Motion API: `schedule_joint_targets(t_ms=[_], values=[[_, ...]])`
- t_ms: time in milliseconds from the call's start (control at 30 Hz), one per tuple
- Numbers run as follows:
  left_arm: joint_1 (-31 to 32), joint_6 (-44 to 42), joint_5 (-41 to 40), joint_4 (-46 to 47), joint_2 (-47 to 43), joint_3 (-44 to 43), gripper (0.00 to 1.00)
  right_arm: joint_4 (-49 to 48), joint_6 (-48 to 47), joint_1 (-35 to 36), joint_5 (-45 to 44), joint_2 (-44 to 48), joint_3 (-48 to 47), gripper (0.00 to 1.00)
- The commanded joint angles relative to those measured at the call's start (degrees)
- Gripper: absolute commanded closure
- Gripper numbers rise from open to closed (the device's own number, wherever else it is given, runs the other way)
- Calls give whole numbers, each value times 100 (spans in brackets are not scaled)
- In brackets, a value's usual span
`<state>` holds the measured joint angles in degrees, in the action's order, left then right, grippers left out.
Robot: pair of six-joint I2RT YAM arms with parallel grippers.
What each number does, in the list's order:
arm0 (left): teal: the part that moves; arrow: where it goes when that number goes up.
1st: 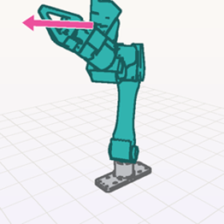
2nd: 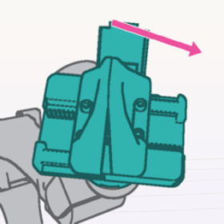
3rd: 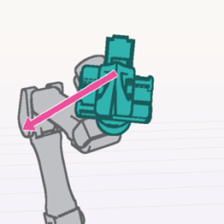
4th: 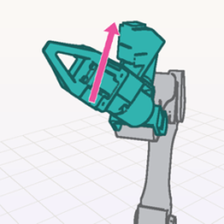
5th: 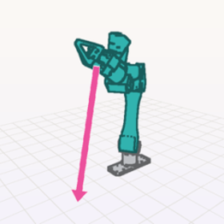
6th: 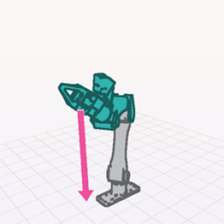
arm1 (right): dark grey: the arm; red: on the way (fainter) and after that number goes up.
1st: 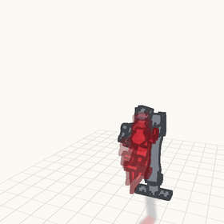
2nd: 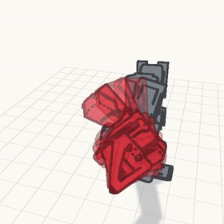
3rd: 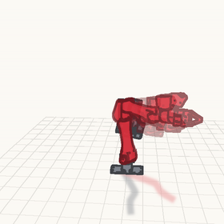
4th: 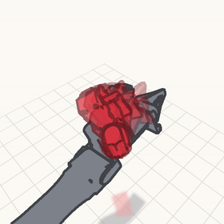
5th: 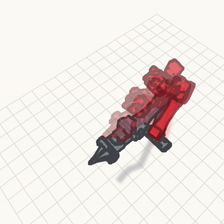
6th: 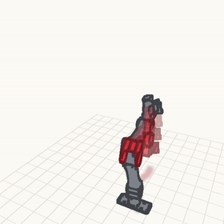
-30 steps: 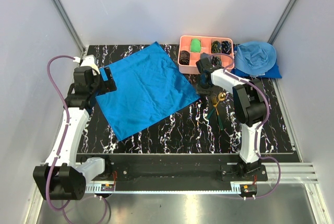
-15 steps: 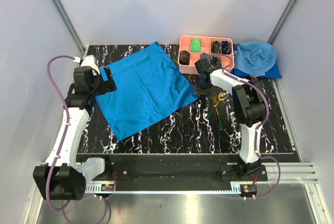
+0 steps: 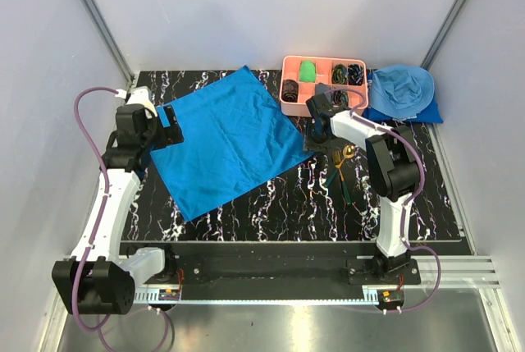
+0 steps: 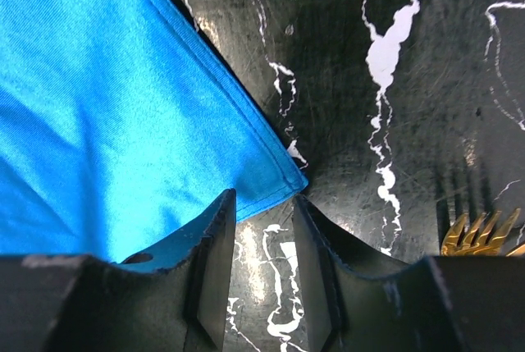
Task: Fold the napkin, place the utensils inside, and roll it up
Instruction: Fold the napkin
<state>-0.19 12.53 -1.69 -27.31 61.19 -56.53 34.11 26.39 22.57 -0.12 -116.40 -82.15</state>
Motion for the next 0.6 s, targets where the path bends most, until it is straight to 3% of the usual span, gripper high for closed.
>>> schedule_joint_targets(t_ms=[0, 567], values=[[1, 21, 64, 200, -116, -165, 1, 158, 77, 99, 100, 30, 208, 58], [-17, -5, -50, 209, -151, -147, 1, 219, 15, 99, -392, -313, -21, 60]])
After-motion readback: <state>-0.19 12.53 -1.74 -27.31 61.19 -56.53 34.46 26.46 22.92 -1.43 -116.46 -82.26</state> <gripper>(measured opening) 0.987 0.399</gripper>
